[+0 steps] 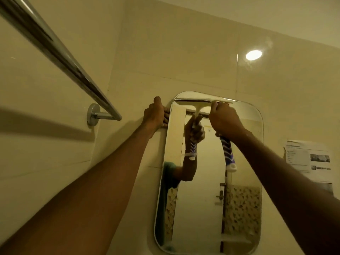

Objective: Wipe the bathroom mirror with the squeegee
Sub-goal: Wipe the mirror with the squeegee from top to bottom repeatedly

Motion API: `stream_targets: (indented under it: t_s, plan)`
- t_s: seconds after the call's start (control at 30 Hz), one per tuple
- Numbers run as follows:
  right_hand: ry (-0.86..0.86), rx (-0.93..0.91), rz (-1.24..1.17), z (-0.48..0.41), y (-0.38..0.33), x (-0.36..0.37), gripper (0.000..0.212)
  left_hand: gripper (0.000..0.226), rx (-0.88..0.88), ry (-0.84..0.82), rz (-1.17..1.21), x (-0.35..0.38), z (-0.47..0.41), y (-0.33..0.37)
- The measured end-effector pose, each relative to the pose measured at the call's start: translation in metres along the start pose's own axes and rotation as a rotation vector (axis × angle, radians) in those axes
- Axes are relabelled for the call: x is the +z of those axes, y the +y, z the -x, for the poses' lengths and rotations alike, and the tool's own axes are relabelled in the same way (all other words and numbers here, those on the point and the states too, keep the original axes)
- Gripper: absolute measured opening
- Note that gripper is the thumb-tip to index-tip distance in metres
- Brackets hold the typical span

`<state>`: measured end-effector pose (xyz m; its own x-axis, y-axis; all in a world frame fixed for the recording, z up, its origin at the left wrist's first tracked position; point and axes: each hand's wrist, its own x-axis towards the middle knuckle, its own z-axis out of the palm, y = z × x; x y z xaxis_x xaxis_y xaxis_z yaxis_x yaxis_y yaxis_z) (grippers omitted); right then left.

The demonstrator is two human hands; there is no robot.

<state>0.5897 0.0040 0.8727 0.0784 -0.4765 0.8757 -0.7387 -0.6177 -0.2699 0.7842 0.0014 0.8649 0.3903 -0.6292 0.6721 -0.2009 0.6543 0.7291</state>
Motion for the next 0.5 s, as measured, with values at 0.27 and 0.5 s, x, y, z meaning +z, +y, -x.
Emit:
stream_targets:
  t_s: [0.27, 0.5]
  plan:
    - [-0.201, 0.090, -0.073, 0.155, 0.054, 0.054, 0.032, 0.056, 0.059, 0.025, -0.166, 0.001, 0.004, -0.008]
    - [-0.038, 0.044, -0.141, 0.050, 0.033, 0.005, 0.038, 0.060, 0.103, 0.079, -0.277, 0.002, 0.012, -0.020]
